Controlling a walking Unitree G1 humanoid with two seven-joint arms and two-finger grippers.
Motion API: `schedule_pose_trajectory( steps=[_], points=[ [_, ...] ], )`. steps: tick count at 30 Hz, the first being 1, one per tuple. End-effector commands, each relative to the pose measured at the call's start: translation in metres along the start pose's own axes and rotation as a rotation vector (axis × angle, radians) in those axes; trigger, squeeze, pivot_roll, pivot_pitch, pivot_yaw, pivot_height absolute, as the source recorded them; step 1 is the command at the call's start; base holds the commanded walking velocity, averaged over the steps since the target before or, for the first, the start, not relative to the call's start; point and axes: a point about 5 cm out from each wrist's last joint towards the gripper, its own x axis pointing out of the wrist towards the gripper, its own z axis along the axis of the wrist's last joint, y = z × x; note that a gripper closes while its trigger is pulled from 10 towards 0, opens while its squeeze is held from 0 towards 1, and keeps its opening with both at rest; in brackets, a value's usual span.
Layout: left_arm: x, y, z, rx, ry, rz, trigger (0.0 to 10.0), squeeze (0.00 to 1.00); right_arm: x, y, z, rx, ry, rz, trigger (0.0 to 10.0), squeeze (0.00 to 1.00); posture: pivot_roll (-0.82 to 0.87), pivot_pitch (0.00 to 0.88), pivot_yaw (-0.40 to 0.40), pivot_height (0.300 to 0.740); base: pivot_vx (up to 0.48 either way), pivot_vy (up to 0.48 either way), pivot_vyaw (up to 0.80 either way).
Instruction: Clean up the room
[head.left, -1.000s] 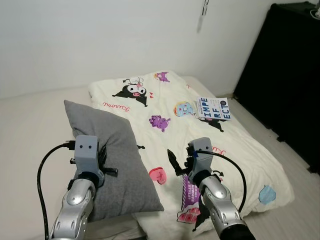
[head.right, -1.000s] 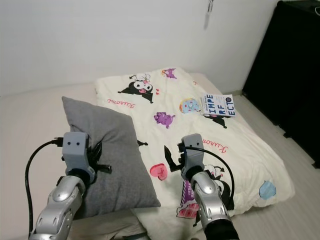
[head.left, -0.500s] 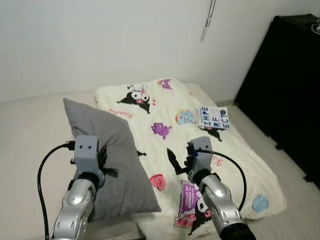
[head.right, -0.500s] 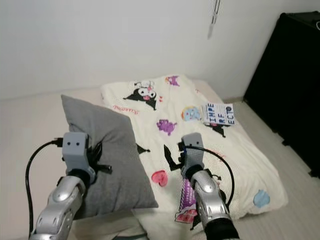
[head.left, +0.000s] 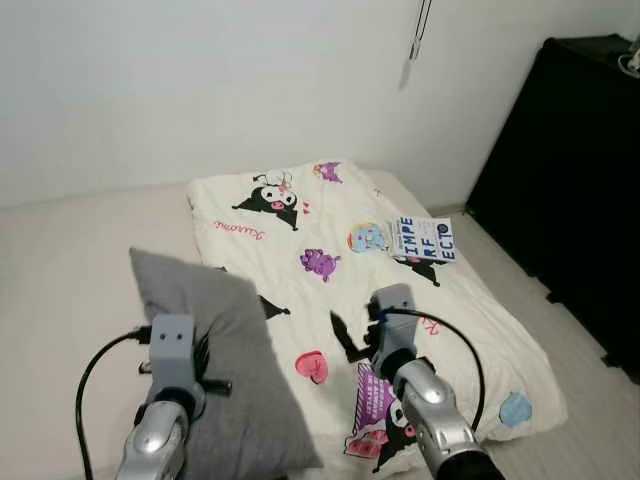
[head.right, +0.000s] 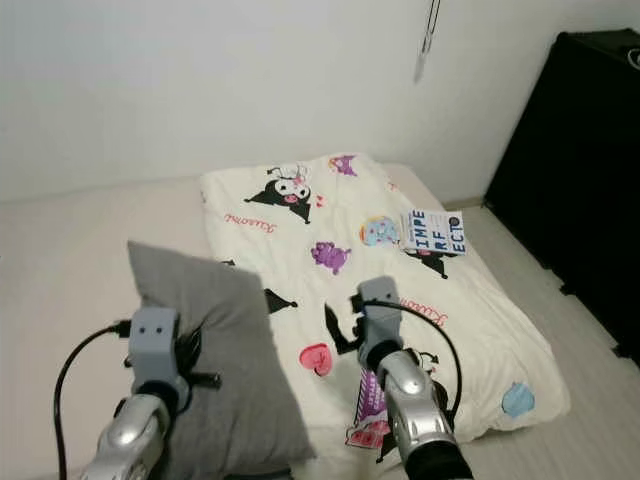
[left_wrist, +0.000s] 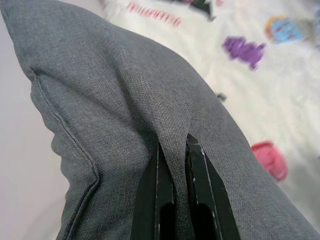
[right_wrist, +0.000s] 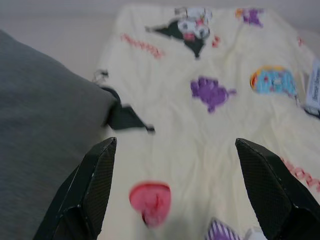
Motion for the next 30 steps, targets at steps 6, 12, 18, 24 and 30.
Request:
schedule_pose_trajectory(
  steps=[6, 12, 18, 24, 30],
  points=[
    [-0.001, -0.002, 0.013, -0.021, -0.088, 0.000, 10.0, 0.00, -0.006, 0.000, -0.010, 0.012, 0.014, -0.008, 10.0, 0.00, 0.04, 0.080, -0.038, 0.740, 0.000, 0.000, 0.00],
    [0.003, -0.010, 0.020, -0.044, -0.122, -0.012, 10.0, 0.00, -0.005, 0.000, -0.008, 0.022, -0.001, -0.011, 10.0, 0.00, 0.04, 0.082, -0.036, 0.740, 0.000, 0.000, 0.00],
    [0.008, -0.016, 0.028, -0.036, -0.156, -0.029, 10.0, 0.00, -0.005, -0.002, -0.005, 0.028, -0.027, -0.025, 10.0, 0.00, 0.04, 0.090, -0.036, 0.740, 0.000, 0.000, 0.00],
    [0.009, -0.018, 0.027, -0.022, -0.152, -0.034, 10.0, 0.00, -0.004, -0.002, -0.005, 0.029, -0.032, -0.028, 10.0, 0.00, 0.05, 0.094, -0.031, 0.740, 0.000, 0.000, 0.00],
    [0.009, -0.017, 0.023, 0.007, -0.125, -0.008, 10.0, 0.00, -0.004, -0.003, -0.004, 0.029, -0.037, -0.030, 10.0, 0.00, 0.04, 0.097, -0.034, 0.740, 0.000, 0.000, 0.00]
  ],
)
